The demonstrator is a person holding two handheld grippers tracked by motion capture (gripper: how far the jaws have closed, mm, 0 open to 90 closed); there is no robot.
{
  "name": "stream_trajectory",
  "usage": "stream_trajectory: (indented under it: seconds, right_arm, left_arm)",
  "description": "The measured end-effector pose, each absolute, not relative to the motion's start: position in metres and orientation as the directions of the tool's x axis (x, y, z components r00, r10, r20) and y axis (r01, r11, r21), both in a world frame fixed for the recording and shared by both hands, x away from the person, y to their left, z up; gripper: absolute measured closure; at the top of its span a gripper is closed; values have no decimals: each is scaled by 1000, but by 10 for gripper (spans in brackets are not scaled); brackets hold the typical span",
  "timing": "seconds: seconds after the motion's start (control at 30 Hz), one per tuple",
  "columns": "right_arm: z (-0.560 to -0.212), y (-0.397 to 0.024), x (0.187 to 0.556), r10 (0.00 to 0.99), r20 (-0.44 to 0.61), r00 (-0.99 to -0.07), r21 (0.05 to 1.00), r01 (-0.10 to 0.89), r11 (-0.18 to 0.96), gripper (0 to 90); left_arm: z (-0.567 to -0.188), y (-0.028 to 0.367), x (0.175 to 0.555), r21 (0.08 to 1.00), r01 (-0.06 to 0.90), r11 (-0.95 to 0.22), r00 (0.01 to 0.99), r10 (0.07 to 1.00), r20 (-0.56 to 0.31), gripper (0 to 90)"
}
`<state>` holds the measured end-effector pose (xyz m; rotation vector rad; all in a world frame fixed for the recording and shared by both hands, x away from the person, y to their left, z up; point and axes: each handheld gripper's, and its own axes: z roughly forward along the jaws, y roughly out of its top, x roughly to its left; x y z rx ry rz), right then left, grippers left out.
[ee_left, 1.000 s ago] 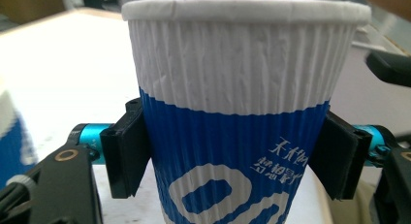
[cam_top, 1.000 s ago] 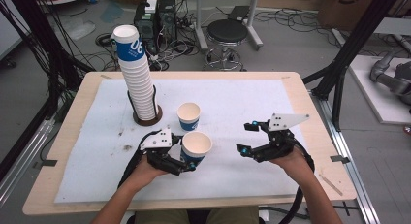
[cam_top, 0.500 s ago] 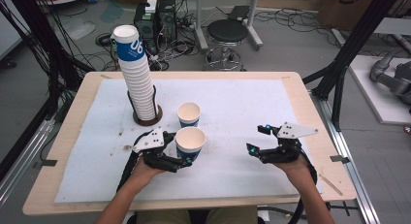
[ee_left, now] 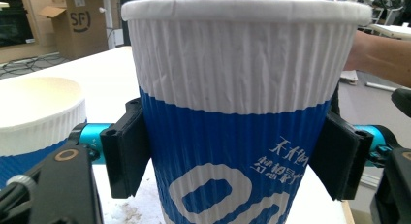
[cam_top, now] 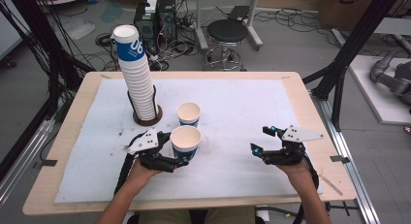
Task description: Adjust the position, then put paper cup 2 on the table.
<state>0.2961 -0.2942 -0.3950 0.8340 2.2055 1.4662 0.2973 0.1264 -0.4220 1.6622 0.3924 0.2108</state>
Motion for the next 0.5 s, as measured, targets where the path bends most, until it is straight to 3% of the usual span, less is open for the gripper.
stream_trajectory:
  seconds: [0.5]
  right_arm:
    - [-393, -300, 293, 672, 29, -740, 917, 287, 277, 207]
  left_arm:
    - [-420, 119, 300, 987, 127, -102, 922, 378, -80, 246]
